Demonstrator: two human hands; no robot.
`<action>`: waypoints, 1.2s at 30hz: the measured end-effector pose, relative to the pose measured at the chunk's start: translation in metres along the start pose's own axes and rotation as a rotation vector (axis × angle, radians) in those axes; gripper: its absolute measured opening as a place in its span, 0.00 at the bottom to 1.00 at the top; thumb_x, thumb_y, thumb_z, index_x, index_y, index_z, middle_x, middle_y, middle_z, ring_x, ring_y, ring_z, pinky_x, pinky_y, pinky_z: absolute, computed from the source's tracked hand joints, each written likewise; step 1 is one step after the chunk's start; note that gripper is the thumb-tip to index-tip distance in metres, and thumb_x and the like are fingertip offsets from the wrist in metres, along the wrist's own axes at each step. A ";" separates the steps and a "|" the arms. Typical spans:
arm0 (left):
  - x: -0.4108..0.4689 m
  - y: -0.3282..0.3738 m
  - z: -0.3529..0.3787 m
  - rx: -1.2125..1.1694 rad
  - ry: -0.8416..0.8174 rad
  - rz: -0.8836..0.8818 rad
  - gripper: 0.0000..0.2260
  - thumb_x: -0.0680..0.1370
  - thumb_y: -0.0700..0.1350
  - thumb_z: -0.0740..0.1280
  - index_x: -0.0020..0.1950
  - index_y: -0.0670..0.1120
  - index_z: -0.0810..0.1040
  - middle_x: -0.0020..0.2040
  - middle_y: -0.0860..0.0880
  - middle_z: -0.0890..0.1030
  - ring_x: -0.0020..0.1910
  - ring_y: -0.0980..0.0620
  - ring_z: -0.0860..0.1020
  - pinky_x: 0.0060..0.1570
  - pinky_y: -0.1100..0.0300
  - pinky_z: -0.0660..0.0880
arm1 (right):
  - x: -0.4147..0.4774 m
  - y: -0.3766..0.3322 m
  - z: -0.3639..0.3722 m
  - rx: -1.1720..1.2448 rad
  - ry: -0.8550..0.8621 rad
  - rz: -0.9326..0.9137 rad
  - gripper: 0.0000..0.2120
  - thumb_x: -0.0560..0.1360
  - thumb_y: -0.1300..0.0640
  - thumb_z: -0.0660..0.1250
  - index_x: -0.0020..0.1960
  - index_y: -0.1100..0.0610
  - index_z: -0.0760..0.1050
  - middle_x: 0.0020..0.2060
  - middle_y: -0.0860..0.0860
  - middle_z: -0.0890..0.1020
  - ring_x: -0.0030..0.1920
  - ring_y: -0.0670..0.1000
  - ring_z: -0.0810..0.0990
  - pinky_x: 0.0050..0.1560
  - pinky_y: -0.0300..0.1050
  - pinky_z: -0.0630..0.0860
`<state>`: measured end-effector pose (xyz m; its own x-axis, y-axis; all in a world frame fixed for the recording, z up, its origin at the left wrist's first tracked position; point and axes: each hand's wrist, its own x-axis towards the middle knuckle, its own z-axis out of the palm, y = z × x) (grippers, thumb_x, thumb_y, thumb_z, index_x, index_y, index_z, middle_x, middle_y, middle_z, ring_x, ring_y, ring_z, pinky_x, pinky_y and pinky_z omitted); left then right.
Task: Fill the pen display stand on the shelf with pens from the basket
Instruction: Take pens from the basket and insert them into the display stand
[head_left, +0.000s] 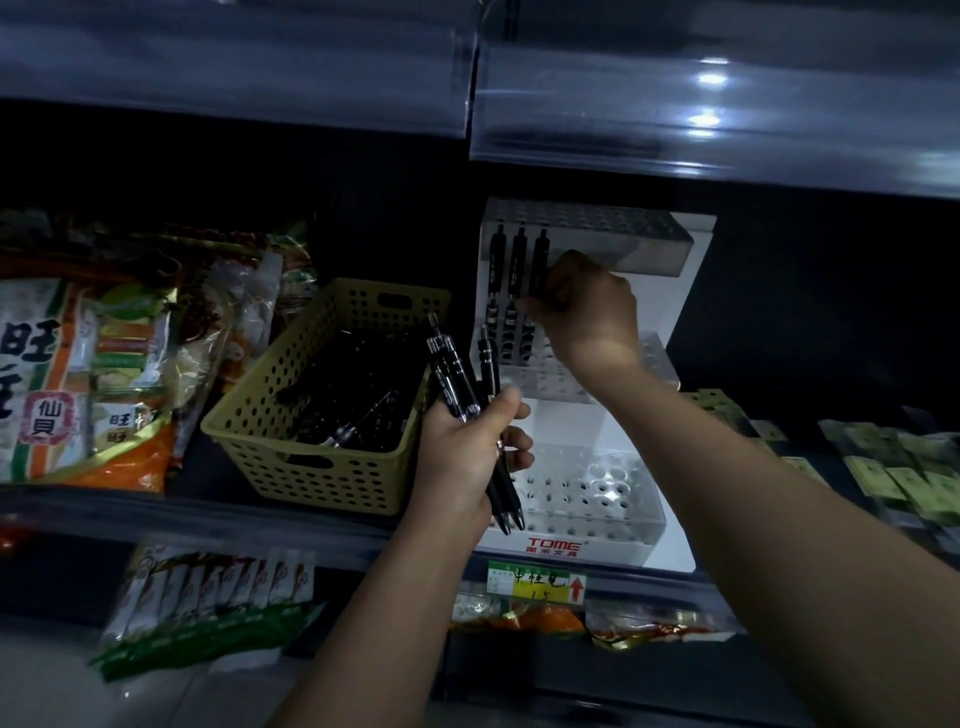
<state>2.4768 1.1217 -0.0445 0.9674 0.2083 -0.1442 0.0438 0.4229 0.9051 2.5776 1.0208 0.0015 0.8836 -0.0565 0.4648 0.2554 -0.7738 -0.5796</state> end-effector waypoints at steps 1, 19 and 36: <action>0.000 0.000 0.000 0.004 -0.002 0.003 0.03 0.77 0.37 0.67 0.44 0.42 0.76 0.35 0.47 0.79 0.25 0.54 0.73 0.25 0.62 0.73 | 0.000 0.000 0.000 -0.002 -0.008 0.003 0.12 0.72 0.50 0.72 0.46 0.58 0.75 0.40 0.54 0.82 0.44 0.55 0.79 0.40 0.44 0.71; -0.004 0.001 0.006 -0.029 -0.041 0.035 0.02 0.78 0.40 0.66 0.45 0.44 0.76 0.33 0.48 0.80 0.25 0.53 0.74 0.26 0.61 0.74 | -0.030 -0.020 -0.036 0.531 -0.323 0.155 0.10 0.73 0.52 0.71 0.45 0.59 0.82 0.39 0.53 0.84 0.37 0.47 0.81 0.30 0.37 0.70; 0.006 -0.009 0.020 -0.143 0.051 0.034 0.02 0.78 0.38 0.66 0.46 0.41 0.74 0.34 0.47 0.79 0.23 0.55 0.69 0.20 0.66 0.64 | -0.008 -0.004 -0.029 0.789 -0.388 0.266 0.13 0.69 0.61 0.75 0.51 0.64 0.79 0.41 0.57 0.83 0.38 0.54 0.81 0.39 0.43 0.79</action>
<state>2.4876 1.1015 -0.0453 0.9536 0.2677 -0.1379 -0.0283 0.5356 0.8440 2.5584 1.0060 0.0199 0.9849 0.1551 0.0765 0.0931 -0.1025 -0.9904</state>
